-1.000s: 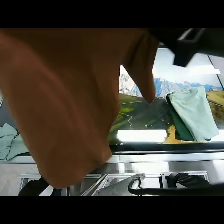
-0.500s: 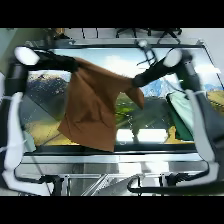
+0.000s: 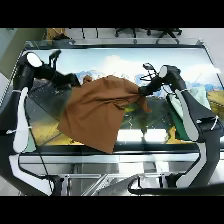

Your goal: Fold the shirts.

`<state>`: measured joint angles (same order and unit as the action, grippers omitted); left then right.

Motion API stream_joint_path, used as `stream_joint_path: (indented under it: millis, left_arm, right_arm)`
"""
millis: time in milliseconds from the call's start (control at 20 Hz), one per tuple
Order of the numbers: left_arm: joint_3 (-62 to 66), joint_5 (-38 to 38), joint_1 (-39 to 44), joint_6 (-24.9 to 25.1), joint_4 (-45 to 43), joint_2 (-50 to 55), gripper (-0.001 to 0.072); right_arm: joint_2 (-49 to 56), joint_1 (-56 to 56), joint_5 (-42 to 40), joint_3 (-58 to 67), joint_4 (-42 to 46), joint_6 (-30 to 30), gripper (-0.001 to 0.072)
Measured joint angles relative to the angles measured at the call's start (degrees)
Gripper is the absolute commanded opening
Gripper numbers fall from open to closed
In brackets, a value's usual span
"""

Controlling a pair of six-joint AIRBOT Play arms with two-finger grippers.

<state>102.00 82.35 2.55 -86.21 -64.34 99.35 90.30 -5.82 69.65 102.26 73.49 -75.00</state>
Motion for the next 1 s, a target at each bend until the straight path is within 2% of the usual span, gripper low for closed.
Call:
stream_joint_path:
  millis: [200,400,600,800,1000]
  left_arm:
    - [-22.21,2.49,1.77,-1.57,0.02,-12.59,0.0679]
    - [-41.51,-0.50,2.80,-3.41,-0.24,-25.92,0.0679]
    - [-55.06,-7.87,-0.72,-6.40,-1.27,-36.41,0.0679]
    - [-63.82,-16.26,-7.13,-7.82,-1.49,-40.65,0.0679]
    - [-66.03,-24.52,-10.05,-8.09,-1.49,-37.81,0.0679]
  right_arm:
    - [0.33,4.63,0.42,0.00,-4.33,1.11,0.0016]
    - [0.44,7.72,2.10,0.00,-8.55,2.56,0.0019]
    - [0.46,9.18,3.37,0.00,-10.03,3.02,0.0025]
    - [0.46,9.64,3.58,0.00,-10.47,3.72,0.0018]
    - [0.46,9.75,3.78,0.00,-10.64,4.35,0.0018]
